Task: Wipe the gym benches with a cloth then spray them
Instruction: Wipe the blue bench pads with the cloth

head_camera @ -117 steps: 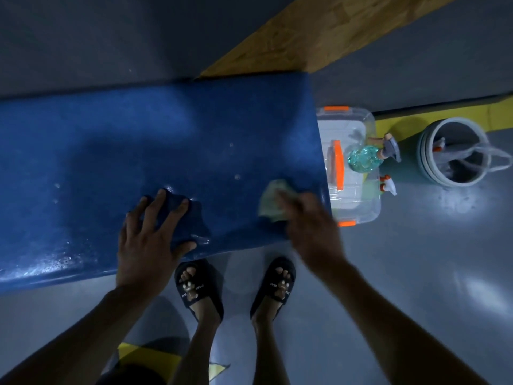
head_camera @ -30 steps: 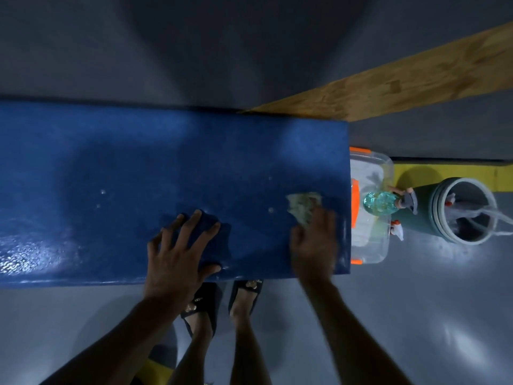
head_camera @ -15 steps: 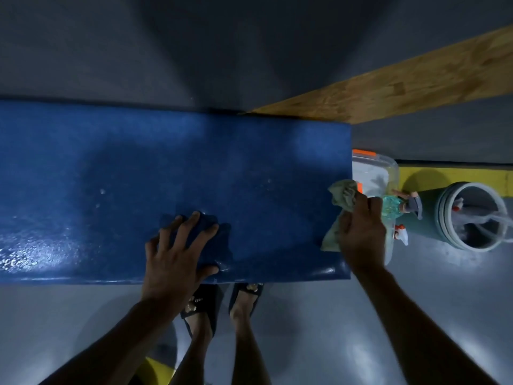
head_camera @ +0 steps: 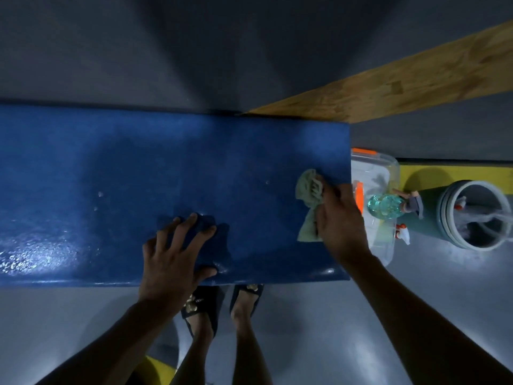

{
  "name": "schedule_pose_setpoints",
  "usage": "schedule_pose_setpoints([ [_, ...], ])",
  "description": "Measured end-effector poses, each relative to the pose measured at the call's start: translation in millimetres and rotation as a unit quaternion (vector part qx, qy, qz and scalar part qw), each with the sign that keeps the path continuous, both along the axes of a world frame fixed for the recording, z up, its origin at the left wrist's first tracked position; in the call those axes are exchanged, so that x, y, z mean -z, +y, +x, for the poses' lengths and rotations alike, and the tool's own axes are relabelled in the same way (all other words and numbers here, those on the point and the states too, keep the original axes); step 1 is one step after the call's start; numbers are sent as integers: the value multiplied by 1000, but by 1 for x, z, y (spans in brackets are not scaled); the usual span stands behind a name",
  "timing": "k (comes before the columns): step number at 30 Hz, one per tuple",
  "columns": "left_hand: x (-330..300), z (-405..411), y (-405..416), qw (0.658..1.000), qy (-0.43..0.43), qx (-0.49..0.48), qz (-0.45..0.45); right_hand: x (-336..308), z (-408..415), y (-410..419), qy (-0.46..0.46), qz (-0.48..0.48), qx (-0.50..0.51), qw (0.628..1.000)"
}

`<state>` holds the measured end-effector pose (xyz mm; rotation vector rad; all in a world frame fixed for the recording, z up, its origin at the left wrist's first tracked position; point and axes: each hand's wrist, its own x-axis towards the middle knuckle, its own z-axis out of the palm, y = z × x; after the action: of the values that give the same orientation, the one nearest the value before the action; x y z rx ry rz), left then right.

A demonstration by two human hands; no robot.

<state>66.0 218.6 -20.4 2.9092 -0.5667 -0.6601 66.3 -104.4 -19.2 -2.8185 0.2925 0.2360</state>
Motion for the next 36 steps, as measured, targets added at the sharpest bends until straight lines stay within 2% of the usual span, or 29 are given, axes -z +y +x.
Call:
schedule_pose_setpoints([
  [5, -4, 2, -1, 1000, -4, -7, -7, 7, 5, -4, -41, -7, 166, 985],
  [11, -4, 0, 0, 1000, -1, -11, -13, 7, 10, 16, -75, -9, 271, 960],
  [14, -4, 0, 0, 1000, 5, -10, -15, 12, 29, 71, -96, -11, 228, 969],
  [18, -6, 1, 0, 1000, 10, -13, -13, -1, 37, 164, -64, 14, -18, 998],
  [20, -6, 3, 1, 1000, 11, -12, -22, -2, 34, 159, -45, 13, -153, 987],
  [22, -5, 4, 3, 1000, 11, -9, -26, 3, 33, 114, -47, -32, -208, 977],
  [24, -5, 3, 4, 1000, 14, -9, -25, 9, 28, 54, -48, -66, -162, 983],
  [27, -5, 2, 3, 999, 13, -10, -28, 4, 16, -22, -34, -62, -48, 996],
  [29, -5, 2, 4, 999, 13, -11, -29, 5, 11, -31, -45, -49, 40, 997],
  [32, -8, 5, 4, 999, 15, -6, -28, 12, 18, 17, -69, -52, 184, 979],
  [34, -10, 10, 5, 999, 13, 0, -39, 11, 20, 68, -61, -55, 166, 983],
  [36, -12, 18, 5, 999, -2, 1, -52, 7, 14, 113, -67, -55, 55, 995],
])
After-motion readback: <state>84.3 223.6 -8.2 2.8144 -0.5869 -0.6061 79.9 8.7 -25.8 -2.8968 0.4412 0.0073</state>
